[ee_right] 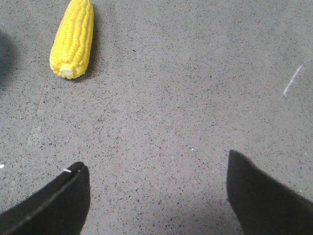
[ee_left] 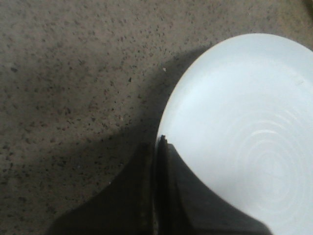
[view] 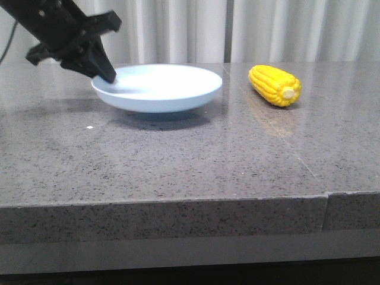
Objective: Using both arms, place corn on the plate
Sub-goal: 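Push the white plate with the left gripper toward the corn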
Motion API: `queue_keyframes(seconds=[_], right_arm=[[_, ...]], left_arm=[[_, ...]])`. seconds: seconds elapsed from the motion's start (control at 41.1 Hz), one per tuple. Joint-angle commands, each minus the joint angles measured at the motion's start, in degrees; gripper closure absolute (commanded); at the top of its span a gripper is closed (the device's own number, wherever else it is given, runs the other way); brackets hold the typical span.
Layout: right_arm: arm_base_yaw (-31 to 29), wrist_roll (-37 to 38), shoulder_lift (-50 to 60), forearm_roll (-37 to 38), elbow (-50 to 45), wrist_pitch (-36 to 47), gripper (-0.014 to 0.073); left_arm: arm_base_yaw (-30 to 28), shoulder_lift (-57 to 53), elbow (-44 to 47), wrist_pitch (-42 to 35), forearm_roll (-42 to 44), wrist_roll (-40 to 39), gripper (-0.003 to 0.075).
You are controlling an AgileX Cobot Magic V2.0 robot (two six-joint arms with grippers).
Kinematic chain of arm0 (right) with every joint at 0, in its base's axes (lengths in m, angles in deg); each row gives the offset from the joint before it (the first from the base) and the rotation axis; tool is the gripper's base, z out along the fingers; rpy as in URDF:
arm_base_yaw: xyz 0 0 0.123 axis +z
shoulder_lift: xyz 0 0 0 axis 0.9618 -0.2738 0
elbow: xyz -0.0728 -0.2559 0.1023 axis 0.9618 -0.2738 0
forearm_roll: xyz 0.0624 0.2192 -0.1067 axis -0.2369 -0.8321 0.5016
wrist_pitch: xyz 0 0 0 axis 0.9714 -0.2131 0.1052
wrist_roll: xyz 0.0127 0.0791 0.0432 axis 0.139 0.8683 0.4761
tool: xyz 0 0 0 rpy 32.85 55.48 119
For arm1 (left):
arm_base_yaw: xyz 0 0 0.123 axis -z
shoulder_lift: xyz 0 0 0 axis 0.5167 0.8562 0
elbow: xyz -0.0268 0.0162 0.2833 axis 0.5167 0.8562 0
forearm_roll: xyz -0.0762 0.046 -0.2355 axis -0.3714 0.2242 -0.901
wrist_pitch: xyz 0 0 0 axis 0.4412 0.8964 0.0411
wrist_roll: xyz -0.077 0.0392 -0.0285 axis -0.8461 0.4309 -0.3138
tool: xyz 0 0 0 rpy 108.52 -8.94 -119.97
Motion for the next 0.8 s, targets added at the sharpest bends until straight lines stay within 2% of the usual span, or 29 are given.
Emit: queue_keyframes(seconds=[0.0, 0.049, 0.122, 0.292, 0.365, 0.559, 0.778], right_arm=[[0.08, -0.51, -0.31, 0.65, 1.44, 3.67, -0.0008], [0.08, -0.51, -0.31, 0.65, 1.44, 3.67, -0.0008], [0.08, -0.51, -0.31, 0.65, 1.44, 3.67, -0.0008], [0.08, -0.51, -0.31, 0.65, 1.44, 3.67, -0.0008], [0.08, -0.51, -0.31, 0.65, 1.44, 3.67, -0.0008], [0.08, -0.51, -0.31, 0.65, 1.44, 3.67, -0.0008], [0.08, -0.51, -0.31, 0.65, 1.44, 3.67, -0.0008]], left_arm=[[0.63, -2.21, -1.7, -2.11, -1.68, -0.08, 0.0739], [0.63, -2.1, -1.7, -2.63, -0.93, -0.08, 0.0732], [0.63, -2.1, -1.7, -2.73, -0.19, -0.08, 0.0665], [0.53, -2.34, -1.7, -2.68, 0.76, -0.08, 0.0363], [0.12, -3.25, -1.7, -2.57, 1.34, -0.08, 0.0297], [-0.46, -10.73, -1.7, -2.57, 3.74, -0.08, 0.0283], [4.27, -22.25, 0.25, -0.44, 12.93, -0.08, 0.0283]])
